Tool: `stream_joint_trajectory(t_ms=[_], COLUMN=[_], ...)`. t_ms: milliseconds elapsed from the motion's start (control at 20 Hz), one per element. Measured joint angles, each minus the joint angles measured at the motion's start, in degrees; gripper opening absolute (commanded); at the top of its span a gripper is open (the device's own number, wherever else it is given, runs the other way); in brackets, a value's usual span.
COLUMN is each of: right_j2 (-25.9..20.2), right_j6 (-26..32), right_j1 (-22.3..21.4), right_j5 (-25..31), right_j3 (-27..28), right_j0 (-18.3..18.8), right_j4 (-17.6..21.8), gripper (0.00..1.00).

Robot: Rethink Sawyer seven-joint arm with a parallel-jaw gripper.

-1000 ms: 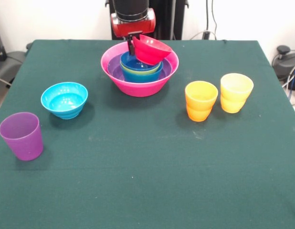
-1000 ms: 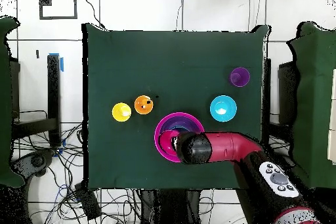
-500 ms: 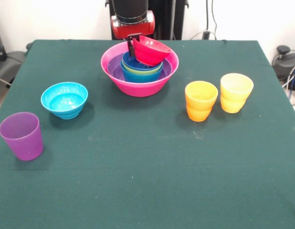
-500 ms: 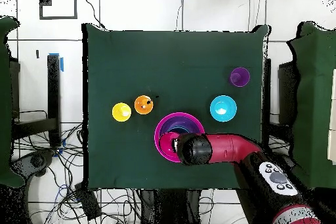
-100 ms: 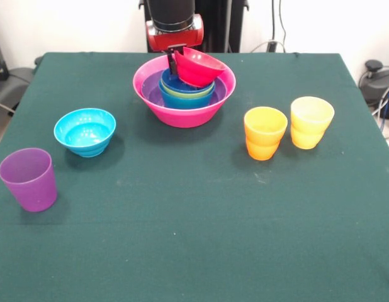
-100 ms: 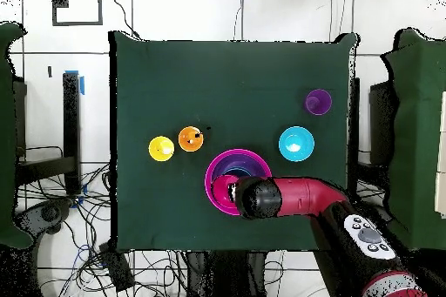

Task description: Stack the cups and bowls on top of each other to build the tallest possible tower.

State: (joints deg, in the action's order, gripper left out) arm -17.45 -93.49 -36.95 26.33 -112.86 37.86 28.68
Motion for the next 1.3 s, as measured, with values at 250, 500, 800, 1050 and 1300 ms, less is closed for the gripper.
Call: stream_joint_trajectory(t_ms=[250,500,800,1050,1300], right_j2=[0.0,-0.01,0.03,0.16,0.16], right_j6=[-0.01,-0.01,-0.01,-0.01,-0.01], right_j1=[0.0,0.0,0.0,-0.07,-0.24], right_j5=[-0.41,-0.58,-0.57,-0.58,-0.57], right_j3=[0.0,0.0,0.05,0.39,0.49], right_j0=[0.08,0.31,0.25,-0.34,-0.55], right_j4=[0.0,0.0,0.0,0.0,0.01], gripper=[1.0,1.0,1.0,1.0,1.0])
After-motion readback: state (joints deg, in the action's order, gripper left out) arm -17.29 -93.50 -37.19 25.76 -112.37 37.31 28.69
